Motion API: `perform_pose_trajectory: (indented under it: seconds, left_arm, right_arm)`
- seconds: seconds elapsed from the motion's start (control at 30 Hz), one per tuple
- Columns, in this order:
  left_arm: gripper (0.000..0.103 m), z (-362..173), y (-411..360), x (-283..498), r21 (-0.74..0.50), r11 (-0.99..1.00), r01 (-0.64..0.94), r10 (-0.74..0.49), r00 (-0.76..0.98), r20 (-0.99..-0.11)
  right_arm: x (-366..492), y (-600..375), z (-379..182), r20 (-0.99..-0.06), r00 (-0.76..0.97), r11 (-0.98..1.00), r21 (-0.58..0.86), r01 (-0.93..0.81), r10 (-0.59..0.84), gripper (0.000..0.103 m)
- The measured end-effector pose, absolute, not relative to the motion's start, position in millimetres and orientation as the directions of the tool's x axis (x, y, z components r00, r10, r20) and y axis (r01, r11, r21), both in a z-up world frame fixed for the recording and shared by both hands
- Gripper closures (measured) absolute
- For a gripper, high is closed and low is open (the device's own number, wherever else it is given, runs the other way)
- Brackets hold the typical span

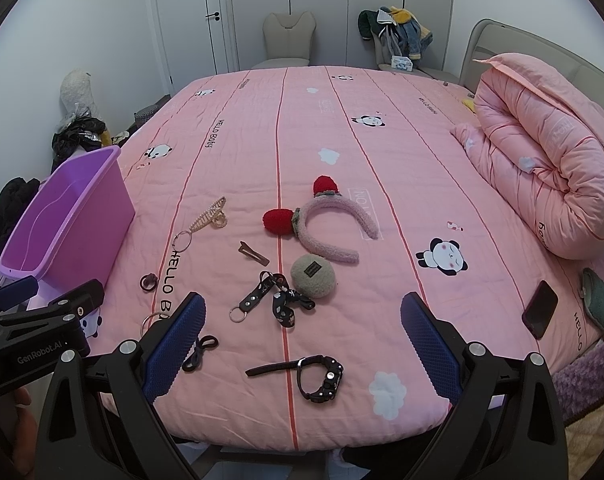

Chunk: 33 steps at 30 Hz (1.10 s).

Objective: Organize jewelry

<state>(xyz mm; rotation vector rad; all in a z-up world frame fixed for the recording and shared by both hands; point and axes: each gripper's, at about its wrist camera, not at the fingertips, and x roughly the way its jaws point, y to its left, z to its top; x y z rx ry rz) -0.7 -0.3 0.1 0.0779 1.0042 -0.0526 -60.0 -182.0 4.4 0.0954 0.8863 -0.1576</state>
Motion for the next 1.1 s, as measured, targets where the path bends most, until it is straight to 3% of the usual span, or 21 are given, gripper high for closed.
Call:
perform_pose_trajectory:
  seconds: [0.37,0.73,1.1]
  left_arm:
    - [0.006,0.4,0.3,2.1,0.038,0.997,0.074,-0.006,0.52,-0.854]
    - [0.006,-73.1,29.7,12.5,0.029,0.999,0.029,0.013,0.444,-0.896]
    - [0.006,-143.1,33.7,16.3,0.041,0.997,0.063,0.014,0.379,-0.925]
  right_arm:
    - [-59.7,-187.0,-2.3,-0.788,0.61,0.982,0.034,0.183,-0.087,0.009]
    - [-73.4,-220.7,-74.1,-0.852,0.523,0.961,0.143,0.235,-0.001,0.009]
    - [-70.8,-228.5,-150.6,-0.909,0.415,0.953,0.151,0.263,0.03,0.009]
